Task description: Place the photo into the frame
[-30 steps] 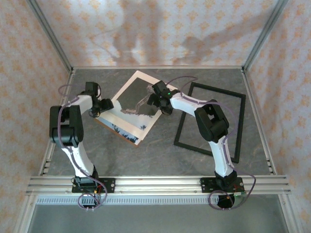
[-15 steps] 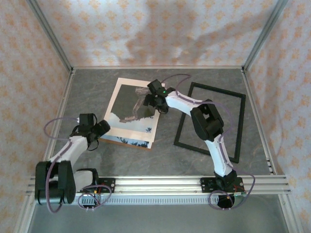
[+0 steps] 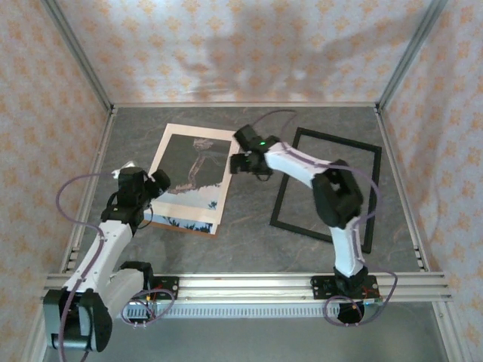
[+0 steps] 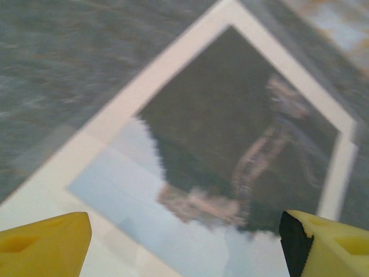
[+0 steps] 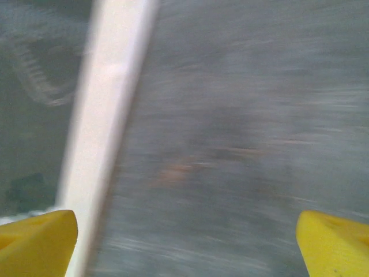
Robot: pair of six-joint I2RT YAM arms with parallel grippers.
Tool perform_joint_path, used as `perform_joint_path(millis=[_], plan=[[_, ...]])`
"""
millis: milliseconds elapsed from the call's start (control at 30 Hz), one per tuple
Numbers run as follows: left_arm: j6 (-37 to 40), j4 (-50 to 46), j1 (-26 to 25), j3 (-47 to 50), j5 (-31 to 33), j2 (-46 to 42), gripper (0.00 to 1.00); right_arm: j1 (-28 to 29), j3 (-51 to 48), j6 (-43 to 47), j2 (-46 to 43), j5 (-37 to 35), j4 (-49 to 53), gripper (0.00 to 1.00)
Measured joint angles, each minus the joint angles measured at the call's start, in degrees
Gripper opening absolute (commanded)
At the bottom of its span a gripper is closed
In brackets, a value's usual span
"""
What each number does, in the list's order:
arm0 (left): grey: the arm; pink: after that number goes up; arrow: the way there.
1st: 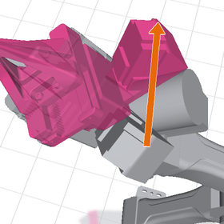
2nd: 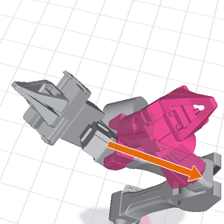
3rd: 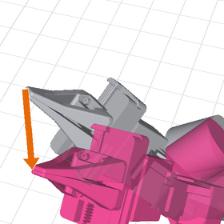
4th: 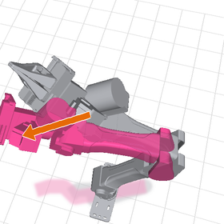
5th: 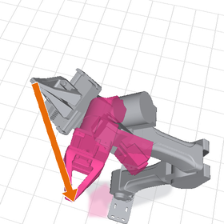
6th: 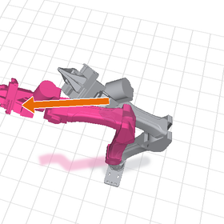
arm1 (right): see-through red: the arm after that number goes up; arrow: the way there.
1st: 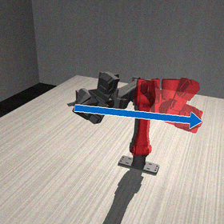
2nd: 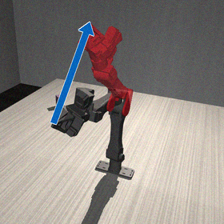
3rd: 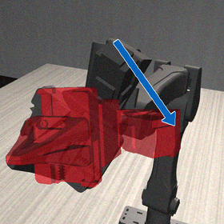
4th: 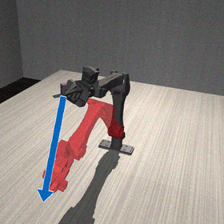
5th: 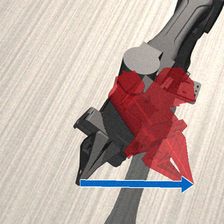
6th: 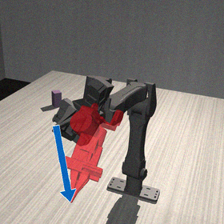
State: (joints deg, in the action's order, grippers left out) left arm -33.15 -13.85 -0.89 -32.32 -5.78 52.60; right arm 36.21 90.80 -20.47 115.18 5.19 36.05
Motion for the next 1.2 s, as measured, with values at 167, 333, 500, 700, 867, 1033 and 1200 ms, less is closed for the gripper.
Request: perform_joint_path(millis=[167,333,500,700,867,1033,1200], plan=[[-0.04,1.99,-6.27,-1.68,-0.15,1.70,0.84,-9.79,-7.67,1.22,-9.94,-7.56,0.59,0.92],[0.17,2.47,-6.62,-3.65,-1.03,7.45,0.84,-11.45,-6.99,2.19,-5.38,-11.45,0.70,0.78],[0.44,2.67,-6.62,-5.53,-1.51,9.42,0.84,-11.67,-5.20,2.97,1.81,-11.02,1.09,0.67],[0.76,2.84,-6.62,-5.60,-1.53,9.44,0.84,-11.89,-3.67,3.10,4.46,-7.80,1.16,0.53],[1.31,2.84,-6.62,-5.60,-1.49,9.49,0.84,-11.52,-3.80,2.95,4.46,-4.72,0.90,0.41],[2.27,2.80,-6.62,-5.60,-1.44,10.03,0.84,-8.61,-4.46,2.56,4.46,-2.99,0.42,0.37],[3.19,2.78,-6.62,-5.60,-1.22,11.47,0.84,-3.61,-4.46,2.60,4.35,-2.56,0.42,0.36]])
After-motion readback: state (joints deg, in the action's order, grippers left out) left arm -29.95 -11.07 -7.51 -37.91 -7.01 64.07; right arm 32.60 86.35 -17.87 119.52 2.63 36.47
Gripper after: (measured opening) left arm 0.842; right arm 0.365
